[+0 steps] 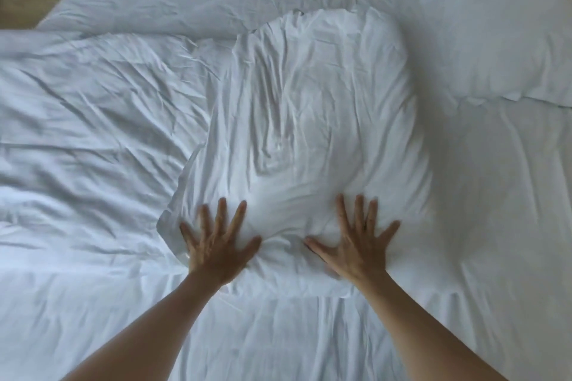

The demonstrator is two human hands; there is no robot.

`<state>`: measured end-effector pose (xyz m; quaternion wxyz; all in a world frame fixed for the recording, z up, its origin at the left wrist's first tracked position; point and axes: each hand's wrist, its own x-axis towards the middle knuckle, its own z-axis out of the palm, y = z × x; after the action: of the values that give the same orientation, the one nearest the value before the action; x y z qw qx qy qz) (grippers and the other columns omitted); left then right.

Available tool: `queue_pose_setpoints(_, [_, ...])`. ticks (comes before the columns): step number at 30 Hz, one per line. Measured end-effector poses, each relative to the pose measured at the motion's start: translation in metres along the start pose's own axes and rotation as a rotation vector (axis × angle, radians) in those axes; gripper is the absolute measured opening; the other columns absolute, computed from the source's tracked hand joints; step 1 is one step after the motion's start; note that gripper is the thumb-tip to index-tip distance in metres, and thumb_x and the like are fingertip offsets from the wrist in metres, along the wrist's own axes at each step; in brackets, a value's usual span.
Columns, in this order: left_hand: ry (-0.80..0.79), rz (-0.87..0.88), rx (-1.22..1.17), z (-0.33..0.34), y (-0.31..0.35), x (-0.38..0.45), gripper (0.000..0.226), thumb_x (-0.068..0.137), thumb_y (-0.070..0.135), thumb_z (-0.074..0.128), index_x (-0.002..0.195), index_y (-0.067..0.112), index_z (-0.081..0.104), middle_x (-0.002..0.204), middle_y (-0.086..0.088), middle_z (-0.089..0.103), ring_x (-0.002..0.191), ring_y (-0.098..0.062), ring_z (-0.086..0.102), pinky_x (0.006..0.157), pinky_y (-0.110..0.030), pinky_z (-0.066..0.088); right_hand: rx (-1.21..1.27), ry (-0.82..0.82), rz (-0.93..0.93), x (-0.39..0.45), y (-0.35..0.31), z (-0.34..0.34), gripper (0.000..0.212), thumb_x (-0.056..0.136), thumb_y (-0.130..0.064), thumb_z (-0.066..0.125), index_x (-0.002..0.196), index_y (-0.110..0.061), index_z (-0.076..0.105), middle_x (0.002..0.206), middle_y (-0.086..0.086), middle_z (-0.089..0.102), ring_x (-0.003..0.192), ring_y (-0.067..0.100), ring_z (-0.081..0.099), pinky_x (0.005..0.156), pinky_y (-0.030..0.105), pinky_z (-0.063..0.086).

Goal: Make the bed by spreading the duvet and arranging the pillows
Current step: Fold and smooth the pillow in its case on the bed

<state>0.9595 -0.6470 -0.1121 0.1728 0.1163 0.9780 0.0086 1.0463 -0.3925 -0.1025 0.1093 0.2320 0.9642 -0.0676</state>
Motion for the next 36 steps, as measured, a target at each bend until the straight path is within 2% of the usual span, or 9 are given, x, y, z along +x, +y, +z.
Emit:
queue_pose_setpoints(4, [-0.010,0.025,0.021,-0.004,-0.015,0.001,0.083,0.079,0.084,0.006,0.145,0.046,-0.027,0.160,0.005,-0.026,0.146,-0.029,-0.028,0.108,-0.069,-0.014,0.004,0.055,-0.064,-0.009,-0.047,0.005,0.118,0.063,-0.099,0.023,0.157,-0.030,0.006,0.162,0.021,0.006,0.150,0.038,0.003,0.108,0.074,0.000])
queue_pose_setpoints(11, [-0.056,-0.001,0.004,-0.005,-0.110,0.006,0.080,0.080,0.085,0.008,0.142,0.050,-0.030,0.153,0.010,-0.039,0.140,-0.037,-0.035,0.104,-0.073,-0.014,-0.018,0.068,-0.278,-0.009,-0.166,0.019,0.091,0.077,-0.088,0.020,0.155,-0.043,0.004,0.163,0.017,-0.006,0.150,0.037,-0.008,0.109,0.074,-0.005])
queue_pose_setpoints(15, [-0.076,-0.006,0.059,-0.014,-0.200,0.020,0.078,0.082,0.082,0.004,0.144,0.047,-0.028,0.154,0.007,-0.038,0.141,-0.037,-0.035,0.104,-0.073,-0.014,-0.045,-0.029,-0.199,0.000,-0.260,0.029,0.084,0.081,-0.084,0.017,0.151,-0.047,-0.010,0.162,0.010,-0.020,0.147,0.031,-0.025,0.105,0.074,-0.014])
queue_pose_setpoints(20, [-0.119,0.003,0.051,-0.022,-0.346,0.024,0.081,0.074,0.083,-0.003,0.146,0.050,-0.021,0.158,0.008,-0.031,0.145,-0.035,-0.026,0.105,-0.073,-0.010,-0.005,-0.037,-0.183,-0.018,-0.413,0.066,0.096,0.072,-0.089,0.022,0.154,-0.044,0.003,0.164,0.015,-0.006,0.149,0.041,-0.010,0.107,0.075,-0.005])
queue_pose_setpoints(23, [-0.191,-0.105,-0.040,-0.035,-0.439,0.030,0.079,0.083,0.082,0.015,0.148,0.050,-0.016,0.159,0.008,-0.027,0.145,-0.036,-0.026,0.108,-0.072,-0.008,0.038,-0.127,-0.139,-0.028,-0.513,0.076,0.101,0.073,-0.091,0.030,0.154,-0.041,-0.004,0.161,0.021,-0.013,0.146,0.048,-0.011,0.107,0.075,-0.002])
queue_pose_setpoints(27, [-0.216,-0.293,-0.084,-0.047,-0.589,0.026,0.080,0.084,0.082,0.019,0.148,0.050,-0.015,0.161,0.000,-0.025,0.147,-0.035,-0.022,0.109,-0.073,0.000,0.030,-0.279,-0.186,-0.044,-0.645,0.080,0.104,0.072,-0.090,0.036,0.152,-0.042,-0.011,0.158,0.023,-0.024,0.142,0.052,-0.018,0.105,0.077,-0.005])
queue_pose_setpoints(31, [-0.190,-0.555,-0.320,-0.052,-0.692,0.017,0.082,0.083,0.082,0.027,0.148,0.050,-0.012,0.161,-0.005,-0.022,0.144,-0.050,0.001,0.109,-0.069,0.013,-0.065,-0.419,-0.261,-0.051,-0.729,0.083,0.103,0.073,-0.088,0.040,0.149,-0.046,-0.017,0.157,0.020,-0.027,0.141,0.053,-0.020,0.104,0.078,0.000])
queue_pose_setpoints(34, [-0.109,-0.762,-0.660,-0.054,-0.739,0.026,0.090,0.085,0.076,0.040,0.153,0.038,-0.005,0.158,-0.025,0.000,0.139,-0.051,0.020,0.112,-0.058,0.023,-0.138,-0.456,-0.277,-0.057,-0.763,0.085,0.101,0.078,-0.083,0.043,0.148,-0.047,-0.021,0.156,0.022,-0.028,0.141,0.054,-0.019,0.103,0.079,0.006])
queue_pose_setpoints(36, [-0.033,-0.822,-0.869,-0.054,-0.759,0.034,0.098,0.084,0.070,0.051,0.154,0.027,-0.003,0.152,-0.029,0.022,0.136,-0.047,0.032,0.112,-0.050,0.031,-0.193,-0.469,-0.282,-0.060,-0.774,0.090,0.099,0.081,-0.079,0.044,0.146,-0.048,-0.024,0.155,0.024,-0.029,0.141,0.054,-0.018,0.103,0.079,0.009])
